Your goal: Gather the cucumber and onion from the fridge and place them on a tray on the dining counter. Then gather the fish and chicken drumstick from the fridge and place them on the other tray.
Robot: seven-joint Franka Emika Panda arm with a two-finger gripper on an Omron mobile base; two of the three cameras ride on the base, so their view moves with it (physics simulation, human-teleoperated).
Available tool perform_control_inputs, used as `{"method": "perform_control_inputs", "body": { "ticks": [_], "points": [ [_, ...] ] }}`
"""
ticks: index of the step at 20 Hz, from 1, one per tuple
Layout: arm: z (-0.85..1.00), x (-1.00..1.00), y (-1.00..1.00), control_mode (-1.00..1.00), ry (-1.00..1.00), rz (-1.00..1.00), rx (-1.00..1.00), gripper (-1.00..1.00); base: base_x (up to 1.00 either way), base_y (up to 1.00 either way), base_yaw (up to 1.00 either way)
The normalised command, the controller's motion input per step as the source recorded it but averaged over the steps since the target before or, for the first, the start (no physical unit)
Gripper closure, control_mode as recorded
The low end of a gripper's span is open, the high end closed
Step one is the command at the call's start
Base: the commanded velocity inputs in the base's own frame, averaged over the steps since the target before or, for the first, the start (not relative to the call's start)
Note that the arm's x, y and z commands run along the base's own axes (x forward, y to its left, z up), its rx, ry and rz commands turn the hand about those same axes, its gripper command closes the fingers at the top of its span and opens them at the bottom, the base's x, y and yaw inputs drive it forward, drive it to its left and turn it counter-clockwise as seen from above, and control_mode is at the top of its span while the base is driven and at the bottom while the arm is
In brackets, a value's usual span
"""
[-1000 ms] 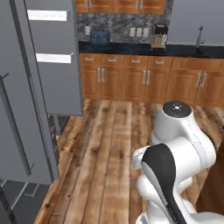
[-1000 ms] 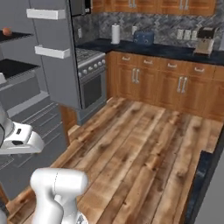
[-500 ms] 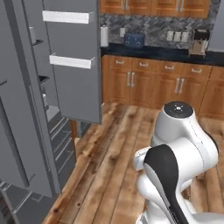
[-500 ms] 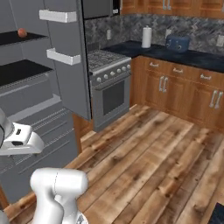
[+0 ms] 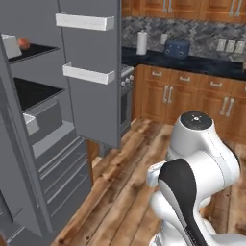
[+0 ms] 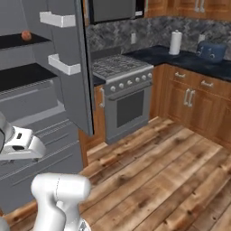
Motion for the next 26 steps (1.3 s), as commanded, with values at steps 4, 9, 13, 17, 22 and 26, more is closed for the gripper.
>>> {"method": "perform_control_inputs", "body": {
  "ticks": [4,9,13,17,22,26],
  "points": [
    [0.0,0.0,0.0,1.0,0.0,0.0,0.0,-1.0,0.58,-0.28,0.35],
    [0.0,0.0,0.0,1.0,0.0,0.0,0.0,-1.0,0.6,-0.06,0.38],
    [0.0,0.0,0.0,1.0,0.0,0.0,0.0,-1.0,0.63,0.0,0.4],
    [0.0,0.0,0.0,1.0,0.0,0.0,0.0,-1.0,0.68,-0.06,0.38],
    [0.0,0.0,0.0,1.0,0.0,0.0,0.0,-1.0,0.68,-0.15,0.34],
    [0.0,0.0,0.0,1.0,0.0,0.0,0.0,-1.0,0.63,-0.2,0.31]
  ]
}}
